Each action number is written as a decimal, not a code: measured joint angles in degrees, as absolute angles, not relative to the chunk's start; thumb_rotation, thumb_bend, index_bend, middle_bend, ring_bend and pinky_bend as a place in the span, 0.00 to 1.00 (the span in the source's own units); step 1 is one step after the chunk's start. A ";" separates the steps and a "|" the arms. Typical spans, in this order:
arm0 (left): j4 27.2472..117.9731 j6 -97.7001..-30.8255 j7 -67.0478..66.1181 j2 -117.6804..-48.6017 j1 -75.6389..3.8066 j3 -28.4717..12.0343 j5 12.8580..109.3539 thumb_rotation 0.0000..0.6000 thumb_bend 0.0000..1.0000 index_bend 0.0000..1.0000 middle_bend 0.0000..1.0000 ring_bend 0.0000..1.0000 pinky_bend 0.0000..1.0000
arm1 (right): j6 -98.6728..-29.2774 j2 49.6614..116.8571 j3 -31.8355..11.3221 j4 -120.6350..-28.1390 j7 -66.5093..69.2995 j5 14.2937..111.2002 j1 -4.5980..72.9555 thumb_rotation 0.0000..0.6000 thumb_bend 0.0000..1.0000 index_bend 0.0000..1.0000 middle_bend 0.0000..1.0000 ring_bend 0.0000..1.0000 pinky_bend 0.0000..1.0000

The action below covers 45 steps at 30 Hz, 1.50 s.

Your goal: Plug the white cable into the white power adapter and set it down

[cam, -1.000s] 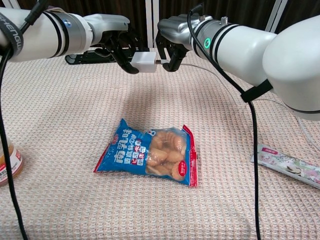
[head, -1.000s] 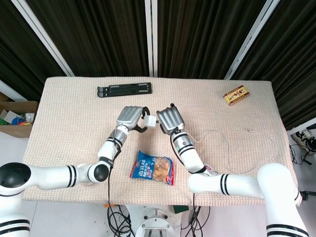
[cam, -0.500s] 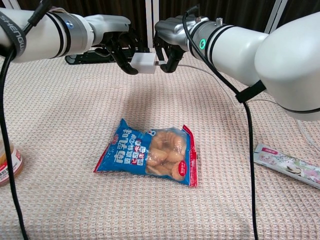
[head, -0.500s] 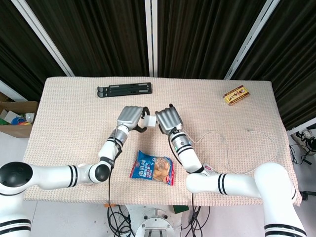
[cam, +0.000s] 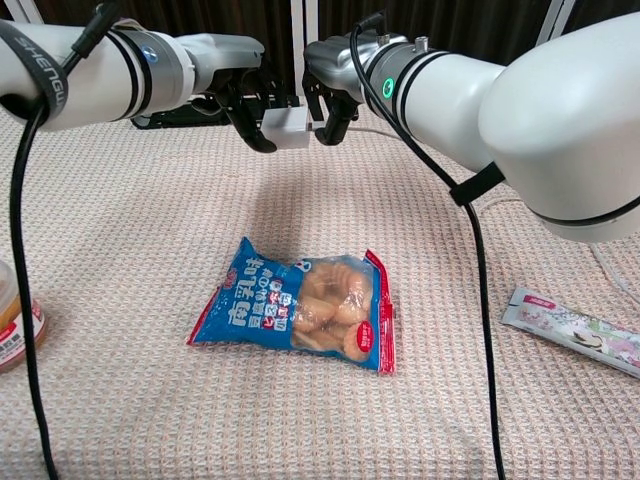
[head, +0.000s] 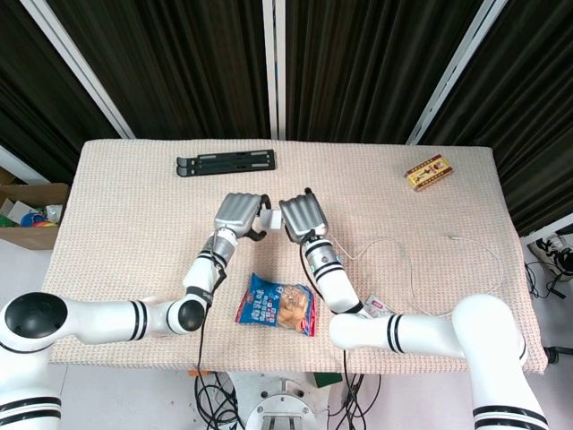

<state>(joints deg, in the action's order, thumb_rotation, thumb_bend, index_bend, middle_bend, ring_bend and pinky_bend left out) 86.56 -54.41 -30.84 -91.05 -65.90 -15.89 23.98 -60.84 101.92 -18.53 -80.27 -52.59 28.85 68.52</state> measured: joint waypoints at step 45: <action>86.37 -55.93 -34.88 -91.92 -66.44 -15.59 23.77 1.00 0.37 0.52 0.46 0.76 0.95 | -62.12 99.48 -16.76 -82.72 -50.14 30.34 65.45 1.00 0.37 0.57 0.48 0.38 0.25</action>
<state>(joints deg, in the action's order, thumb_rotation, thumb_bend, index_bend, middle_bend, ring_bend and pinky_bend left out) 86.37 -55.93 -34.88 -91.92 -66.44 -15.59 23.77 -62.12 99.48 -16.76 -82.72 -50.14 30.34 65.45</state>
